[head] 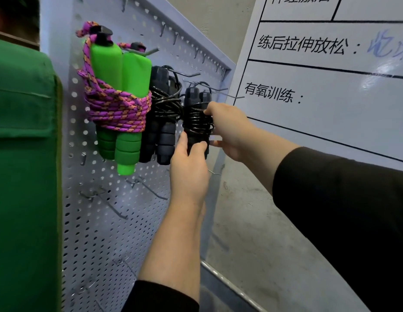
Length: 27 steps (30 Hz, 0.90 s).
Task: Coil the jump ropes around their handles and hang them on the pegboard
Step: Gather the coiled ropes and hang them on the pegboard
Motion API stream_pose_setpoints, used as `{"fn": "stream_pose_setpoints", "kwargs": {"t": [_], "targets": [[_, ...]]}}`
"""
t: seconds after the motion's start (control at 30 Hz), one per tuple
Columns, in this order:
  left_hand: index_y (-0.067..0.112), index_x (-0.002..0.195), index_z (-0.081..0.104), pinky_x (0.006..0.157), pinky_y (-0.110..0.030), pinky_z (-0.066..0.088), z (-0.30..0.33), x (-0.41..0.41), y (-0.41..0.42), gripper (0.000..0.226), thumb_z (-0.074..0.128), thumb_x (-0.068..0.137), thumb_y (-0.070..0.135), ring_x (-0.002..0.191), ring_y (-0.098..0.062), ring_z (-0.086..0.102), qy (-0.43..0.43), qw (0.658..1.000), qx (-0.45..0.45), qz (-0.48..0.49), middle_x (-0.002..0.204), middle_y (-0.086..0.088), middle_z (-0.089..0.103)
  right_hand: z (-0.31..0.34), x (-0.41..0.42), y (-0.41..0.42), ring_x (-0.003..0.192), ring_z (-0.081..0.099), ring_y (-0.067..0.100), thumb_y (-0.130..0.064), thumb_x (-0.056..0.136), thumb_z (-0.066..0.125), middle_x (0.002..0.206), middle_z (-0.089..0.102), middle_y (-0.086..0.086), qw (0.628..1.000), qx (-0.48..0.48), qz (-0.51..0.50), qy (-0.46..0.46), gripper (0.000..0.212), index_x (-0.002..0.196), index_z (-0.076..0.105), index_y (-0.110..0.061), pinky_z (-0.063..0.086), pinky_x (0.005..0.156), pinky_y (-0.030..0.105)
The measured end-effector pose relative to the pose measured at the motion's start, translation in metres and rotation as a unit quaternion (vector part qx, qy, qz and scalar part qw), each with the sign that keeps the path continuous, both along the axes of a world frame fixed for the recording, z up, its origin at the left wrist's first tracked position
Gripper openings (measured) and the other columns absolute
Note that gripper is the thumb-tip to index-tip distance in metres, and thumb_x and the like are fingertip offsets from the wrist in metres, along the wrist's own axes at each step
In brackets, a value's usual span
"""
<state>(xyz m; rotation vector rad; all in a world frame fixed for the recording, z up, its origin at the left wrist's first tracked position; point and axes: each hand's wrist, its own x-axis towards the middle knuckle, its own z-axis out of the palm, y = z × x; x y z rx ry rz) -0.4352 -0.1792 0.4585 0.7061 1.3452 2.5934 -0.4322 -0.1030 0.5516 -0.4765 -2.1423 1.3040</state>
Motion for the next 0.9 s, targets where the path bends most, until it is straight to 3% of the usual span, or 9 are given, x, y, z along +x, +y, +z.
{"fn": "stream_pose_setpoints", "kwargs": {"t": [0.07, 0.2, 0.33, 0.43, 0.5, 0.63, 0.73, 0.87, 0.9], "targets": [[0.029, 0.155, 0.038, 0.073, 0.0, 0.034, -0.002, -0.001, 0.002, 0.054, 0.05, 0.104, 0.016, 0.075, 0.038, 0.042, -0.008, 1.0, -0.007, -0.002, 0.095, 0.047, 0.041, 0.002, -0.005, 0.002, 0.081, 0.053, 0.022, -0.015, 0.094, 0.043, 0.09, 0.056, 0.007, 1.0, 0.019, -0.008, -0.004, 0.013, 0.092, 0.056, -0.014, 0.051, 0.077, 0.041], [0.029, 0.155, 0.038, 0.094, -0.013, 0.041, -0.005, -0.003, 0.005, 0.055, 0.051, 0.103, 0.017, 0.092, 0.03, 0.048, -0.008, 1.0, -0.012, -0.004, 0.104, 0.044, 0.05, -0.004, -0.008, 0.009, 0.092, 0.058, 0.026, -0.022, 0.096, 0.05, 0.101, 0.059, 0.008, 0.999, 0.025, -0.016, 0.014, 0.014, 0.083, 0.055, -0.021, 0.055, 0.095, 0.052], [0.029, 0.156, 0.038, 0.112, -0.028, 0.037, -0.007, -0.004, 0.005, 0.058, 0.052, 0.101, 0.02, 0.131, 0.002, 0.048, 0.007, 1.0, -0.021, -0.013, 0.144, 0.022, 0.053, -0.007, -0.007, 0.011, 0.098, 0.061, 0.035, -0.022, 0.098, 0.047, 0.108, 0.064, 0.015, 0.999, 0.039, -0.013, 0.005, 0.019, 0.088, 0.064, -0.016, 0.056, 0.094, 0.053], [0.037, 0.152, 0.042, 0.113, -0.035, 0.039, -0.007, -0.002, 0.006, 0.057, 0.052, 0.097, 0.026, 0.133, -0.004, 0.049, 0.028, 0.999, -0.037, -0.009, 0.144, 0.019, 0.056, -0.009, -0.005, 0.011, 0.09, 0.06, 0.023, -0.027, 0.1, 0.048, 0.1, 0.066, 0.007, 1.0, 0.009, -0.01, 0.012, 0.028, 0.11, 0.067, -0.01, 0.05, 0.076, 0.039], [0.037, 0.152, 0.041, 0.115, -0.04, 0.039, -0.007, 0.002, 0.006, 0.063, 0.052, 0.091, 0.033, 0.135, -0.007, 0.048, 0.026, 0.999, -0.047, -0.005, 0.147, 0.016, 0.054, -0.011, -0.002, 0.012, 0.091, 0.063, 0.022, -0.035, 0.099, 0.051, 0.1, 0.068, 0.007, 1.0, -0.003, -0.007, 0.008, 0.035, 0.119, 0.064, -0.009, 0.045, 0.074, 0.037], [0.031, 0.152, 0.04, 0.11, -0.039, 0.043, -0.005, 0.007, 0.008, 0.068, 0.052, 0.086, 0.037, 0.132, -0.01, 0.051, -0.017, 0.998, -0.068, 0.003, 0.145, 0.01, 0.056, -0.015, 0.003, 0.012, 0.096, 0.062, 0.018, -0.042, 0.1, 0.051, 0.126, 0.064, 0.016, 1.0, -0.005, 0.003, 0.0, 0.044, 0.127, 0.061, -0.01, 0.046, 0.077, 0.036], [0.022, 0.143, 0.048, 0.081, -0.028, 0.044, -0.006, 0.013, 0.001, 0.047, 0.052, 0.097, 0.022, 0.1, -0.002, 0.056, -0.073, 0.995, -0.071, -0.001, 0.109, 0.014, 0.063, -0.018, 0.01, 0.014, 0.113, 0.059, 0.018, -0.047, 0.102, 0.049, 0.123, 0.062, 0.0, 1.0, 0.0, -0.001, -0.005, 0.047, 0.139, 0.055, -0.019, 0.048, 0.091, 0.039], [0.017, 0.148, 0.044, 0.102, -0.039, 0.042, -0.012, 0.017, -0.013, 0.048, 0.052, 0.101, 0.022, 0.125, -0.014, 0.049, -0.132, 0.984, -0.112, -0.045, 0.13, 0.01, 0.052, -0.031, 0.031, 0.013, 0.125, 0.055, 0.024, -0.049, 0.102, 0.048, 0.134, 0.057, 0.001, 1.0, -0.005, -0.02, -0.013, 0.059, 0.152, 0.041, -0.019, 0.05, 0.099, 0.042], [0.017, 0.136, 0.053, 0.099, -0.039, 0.044, -0.016, 0.018, -0.014, 0.035, 0.05, 0.102, 0.021, 0.116, -0.012, 0.053, -0.131, 0.983, -0.121, -0.052, 0.121, 0.01, 0.053, -0.037, 0.039, 0.012, 0.126, 0.054, 0.026, -0.05, 0.101, 0.049, 0.142, 0.054, 0.002, 0.999, -0.008, -0.027, -0.016, 0.063, 0.154, 0.038, -0.018, 0.05, 0.1, 0.043]]}}
